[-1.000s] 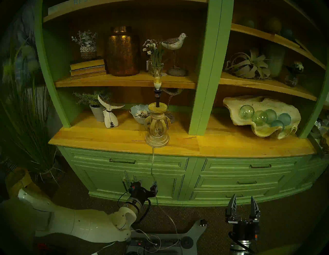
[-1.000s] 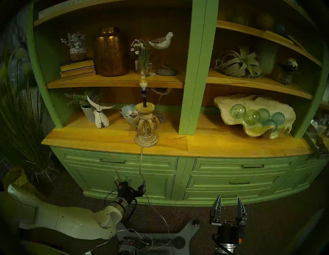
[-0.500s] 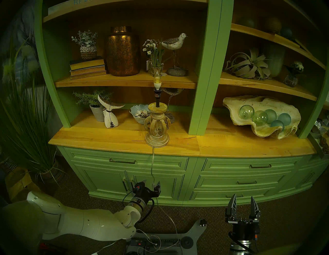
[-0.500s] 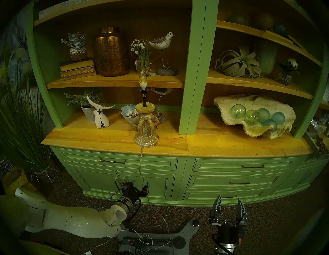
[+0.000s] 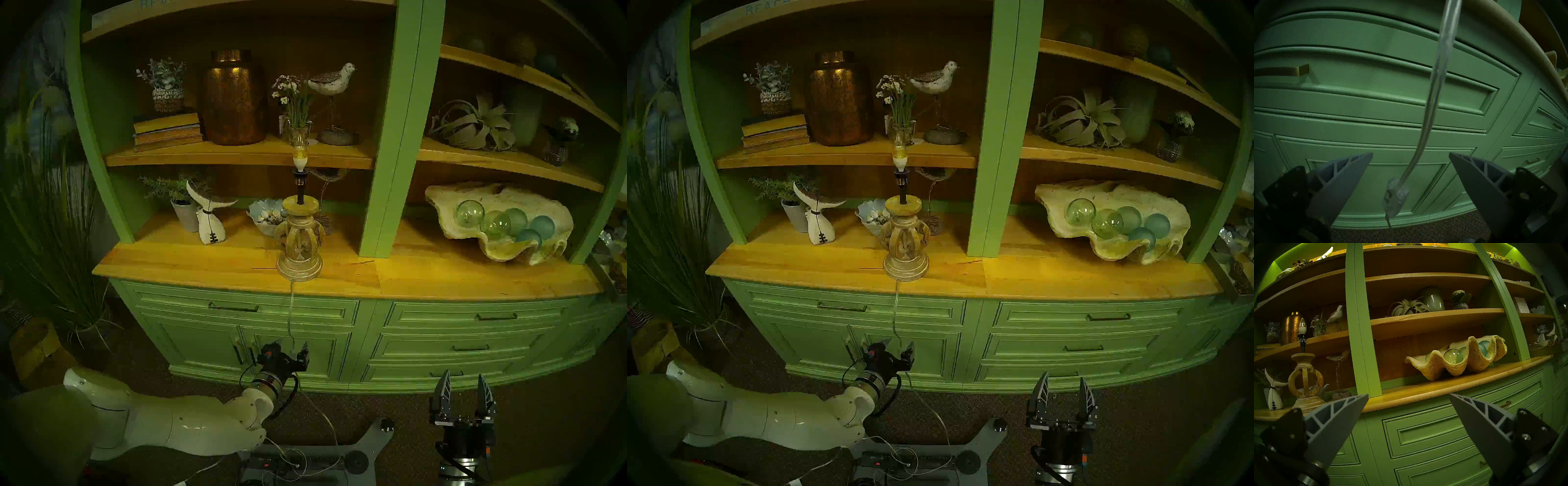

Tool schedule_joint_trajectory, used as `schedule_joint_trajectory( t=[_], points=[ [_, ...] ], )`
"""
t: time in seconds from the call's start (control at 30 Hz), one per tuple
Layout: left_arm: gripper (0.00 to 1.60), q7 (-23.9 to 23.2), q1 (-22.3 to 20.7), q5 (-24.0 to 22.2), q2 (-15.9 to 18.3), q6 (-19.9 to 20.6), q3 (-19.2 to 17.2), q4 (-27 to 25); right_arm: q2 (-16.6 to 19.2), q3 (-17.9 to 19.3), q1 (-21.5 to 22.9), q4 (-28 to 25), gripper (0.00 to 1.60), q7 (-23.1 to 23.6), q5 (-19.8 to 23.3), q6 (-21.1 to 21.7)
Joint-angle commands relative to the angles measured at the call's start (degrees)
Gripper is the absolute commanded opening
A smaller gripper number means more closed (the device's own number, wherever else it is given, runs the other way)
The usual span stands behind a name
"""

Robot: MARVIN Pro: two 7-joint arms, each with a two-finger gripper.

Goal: Grab cable and switch light on

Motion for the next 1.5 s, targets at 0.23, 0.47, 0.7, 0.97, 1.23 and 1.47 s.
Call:
schedule_joint_trajectory(
  t=[0.23,0.47,0.7,0.97,1.23,1.47],
  points=[
    [0.00,-6.66,0.66,-3.30,-1.40,0.72,-0.41,5.11,-0.01,-0.02,0.01,-1.56,1.60,0.03,0.03,-0.07],
    [0.00,-8.29,1.44,-4.04,-0.69,-2.94,-1.51,5.57,0.00,-0.02,0.02,-1.55,1.60,0.04,0.03,-0.08],
    [0.00,-11.37,0.88,0.46,3.00,-9.77,-0.98,3.99,0.03,-0.02,0.07,-1.45,1.60,0.08,0.08,-0.15],
    [0.00,-13.34,-1.65,7.09,6.67,-10.22,-1.10,1.54,0.08,-0.02,0.14,-1.31,1.60,0.10,0.11,-0.22],
    [0.00,-14.36,-4.58,11.39,9.91,-10.22,-3.73,-2.09,0.12,0.00,0.23,-1.14,1.60,0.10,0.11,-0.26],
    [0.00,-12.66,-5.37,17.93,13.00,-10.22,-4.65,-8.73,0.12,0.00,0.23,-1.14,1.60,0.11,0.12,-0.26]
  ],
)
